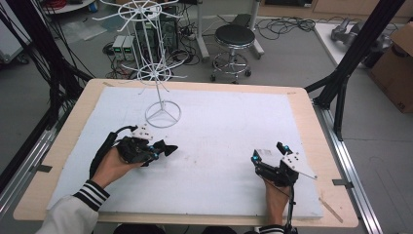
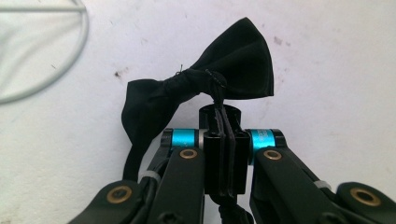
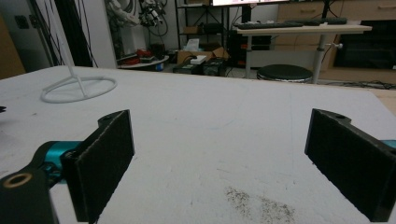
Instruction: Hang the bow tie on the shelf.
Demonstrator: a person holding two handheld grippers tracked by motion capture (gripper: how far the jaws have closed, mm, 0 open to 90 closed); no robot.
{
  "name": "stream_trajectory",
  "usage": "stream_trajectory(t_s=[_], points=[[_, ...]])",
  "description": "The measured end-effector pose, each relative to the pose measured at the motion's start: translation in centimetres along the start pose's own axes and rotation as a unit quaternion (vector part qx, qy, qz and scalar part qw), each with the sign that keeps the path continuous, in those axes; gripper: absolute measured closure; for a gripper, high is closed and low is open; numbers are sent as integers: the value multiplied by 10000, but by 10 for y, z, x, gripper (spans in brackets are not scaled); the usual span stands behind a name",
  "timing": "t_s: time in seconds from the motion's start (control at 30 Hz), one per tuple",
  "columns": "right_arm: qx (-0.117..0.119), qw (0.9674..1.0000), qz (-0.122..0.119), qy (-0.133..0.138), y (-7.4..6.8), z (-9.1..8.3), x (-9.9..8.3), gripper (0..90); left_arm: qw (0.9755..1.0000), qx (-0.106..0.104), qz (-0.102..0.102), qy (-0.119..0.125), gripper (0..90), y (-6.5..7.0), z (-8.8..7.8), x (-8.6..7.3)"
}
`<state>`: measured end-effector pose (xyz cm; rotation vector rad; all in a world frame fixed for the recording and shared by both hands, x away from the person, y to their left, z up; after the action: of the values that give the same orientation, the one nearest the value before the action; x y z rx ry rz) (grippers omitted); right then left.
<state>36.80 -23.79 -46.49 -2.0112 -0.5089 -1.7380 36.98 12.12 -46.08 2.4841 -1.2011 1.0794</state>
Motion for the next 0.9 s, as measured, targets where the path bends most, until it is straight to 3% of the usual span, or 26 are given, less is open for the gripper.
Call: stream_trajectory(t_s=[0.27, 0.5, 0.53, 0.57, 0.63, 0.77, 0.8, 0.83, 0.87, 0.9], points=[[-6, 10000, -19, -2, 0, 0, 0, 72, 9982, 151, -164, 561, 876, -7, -20, 14], [-13, 10000, -22, 3, 0, 0, 0, 72, 9913, 386, -462, 1170, 876, -21, -44, 32], [-2, 10000, -12, -2, 0, 0, 0, 71, 9913, 386, -462, 1170, 876, -21, -44, 32], [-3, 10000, -14, -2, 0, 0, 0, 71, 9885, 471, -550, 1328, 877, -25, -52, 37], [-4, 10000, -22, -2, 0, 0, 0, 72, 9852, 506, -654, 1500, 877, -29, -59, 43], [-2, 10000, 4, -10, 0, 0, 0, 72, 9801, 583, -733, 1753, 877, -36, -73, 54], [-9, 10000, -5, -2, 0, 0, 0, 72, 9801, 583, -733, 1753, 877, -36, -73, 54], [-7, 10000, -4, -4, 0, 0, 0, 72, 9773, 618, -765, 1878, 877, -39, -80, 60], [-3, 10000, -9, -18, 0, 0, 0, 71, 9773, 618, -765, 1878, 877, -39, -80, 60], [-8, 10000, -12, 3, 0, 0, 0, 72, 9747, 665, -767, 1990, 877, -42, -88, 66]])
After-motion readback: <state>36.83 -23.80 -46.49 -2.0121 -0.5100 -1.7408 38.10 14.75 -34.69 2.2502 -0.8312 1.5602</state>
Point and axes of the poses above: each handheld gripper's, and its own axes: z roughly forward along the jaws, x roughly out of its top, y roughly to its right, the point moved 10 cm from there along z, roughly forward along the jaws, and after that the axes turned 12 degrees about x, right-handed, at the moved point
